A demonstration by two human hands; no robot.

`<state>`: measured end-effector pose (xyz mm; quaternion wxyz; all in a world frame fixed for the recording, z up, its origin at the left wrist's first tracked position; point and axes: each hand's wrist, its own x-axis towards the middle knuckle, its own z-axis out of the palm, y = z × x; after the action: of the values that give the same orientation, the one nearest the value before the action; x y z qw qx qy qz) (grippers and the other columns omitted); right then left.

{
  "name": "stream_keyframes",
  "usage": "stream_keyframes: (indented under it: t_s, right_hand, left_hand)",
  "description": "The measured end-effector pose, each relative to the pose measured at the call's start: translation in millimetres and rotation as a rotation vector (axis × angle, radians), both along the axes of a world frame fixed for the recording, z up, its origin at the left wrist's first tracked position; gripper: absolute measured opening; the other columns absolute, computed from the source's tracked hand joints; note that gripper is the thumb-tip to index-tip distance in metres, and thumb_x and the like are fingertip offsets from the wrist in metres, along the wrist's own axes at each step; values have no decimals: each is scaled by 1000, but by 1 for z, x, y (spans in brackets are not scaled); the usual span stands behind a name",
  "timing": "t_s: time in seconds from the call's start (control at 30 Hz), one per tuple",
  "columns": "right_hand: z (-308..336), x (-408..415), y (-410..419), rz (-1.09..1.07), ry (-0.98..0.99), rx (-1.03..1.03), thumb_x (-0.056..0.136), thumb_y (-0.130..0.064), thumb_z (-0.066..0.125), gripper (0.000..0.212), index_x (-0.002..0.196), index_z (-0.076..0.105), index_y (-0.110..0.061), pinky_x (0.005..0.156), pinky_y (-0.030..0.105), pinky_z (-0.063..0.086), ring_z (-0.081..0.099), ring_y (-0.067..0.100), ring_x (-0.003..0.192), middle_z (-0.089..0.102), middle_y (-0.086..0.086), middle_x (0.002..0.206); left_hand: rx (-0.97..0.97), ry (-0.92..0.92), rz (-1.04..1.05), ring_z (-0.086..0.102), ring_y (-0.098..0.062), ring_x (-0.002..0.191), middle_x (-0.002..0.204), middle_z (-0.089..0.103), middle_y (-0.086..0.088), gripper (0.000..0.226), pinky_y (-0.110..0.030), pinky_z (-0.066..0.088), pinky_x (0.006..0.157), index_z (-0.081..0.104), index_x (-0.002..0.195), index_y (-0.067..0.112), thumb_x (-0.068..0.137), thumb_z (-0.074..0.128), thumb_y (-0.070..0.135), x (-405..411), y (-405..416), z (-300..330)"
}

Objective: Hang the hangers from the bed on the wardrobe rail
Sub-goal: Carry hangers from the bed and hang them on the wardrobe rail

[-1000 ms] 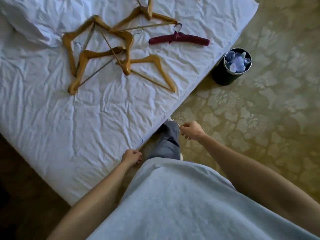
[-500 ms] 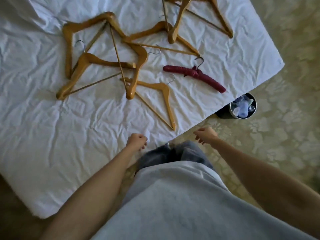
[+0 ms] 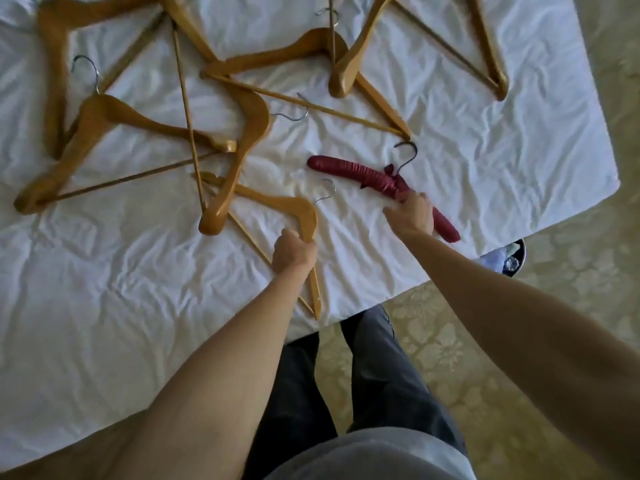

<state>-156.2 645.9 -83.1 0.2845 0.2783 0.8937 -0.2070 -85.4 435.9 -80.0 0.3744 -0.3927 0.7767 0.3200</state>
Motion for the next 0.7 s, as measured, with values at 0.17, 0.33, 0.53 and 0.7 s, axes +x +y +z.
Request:
stream_keyframes:
  t_s: [0.17,0.33,0.53,0.7]
  right_hand:
    - [-46,-17,21,179,-38,141,80,-22,74,64,137,47,-13,106,45,37,45,33,126,46,10,133]
    - [-59,1,41,105,20,-82,83,-15,71,53,133,55,-18,95,44,49,55,34,115,57,14,123]
    - [20,39,33,-30,-25,-241,76,-17,77,34,107,63,-11,57,32,51,64,21,66,69,11,90]
    - [113,65,11,-106,20,-437,80,-11,74,43,116,51,-14,62,37,59,71,18,61,71,6,87]
  left_hand:
    - [-128,-54,23,54,-35,127,142,51,-15,75,-46,48,97,40,141,5,85,75,40,-5,31,-47]
    - [-93,43,-11,67,-32,102,110,68,-6,32,-39,52,82,59,110,15,86,74,30,0,29,-53]
    - [32,110,-99,69,-26,93,95,69,2,32,-38,55,80,58,108,20,87,71,40,20,34,31]
    - [105,239,47,69,-19,84,83,63,8,25,-36,59,78,59,99,20,84,74,34,35,34,113]
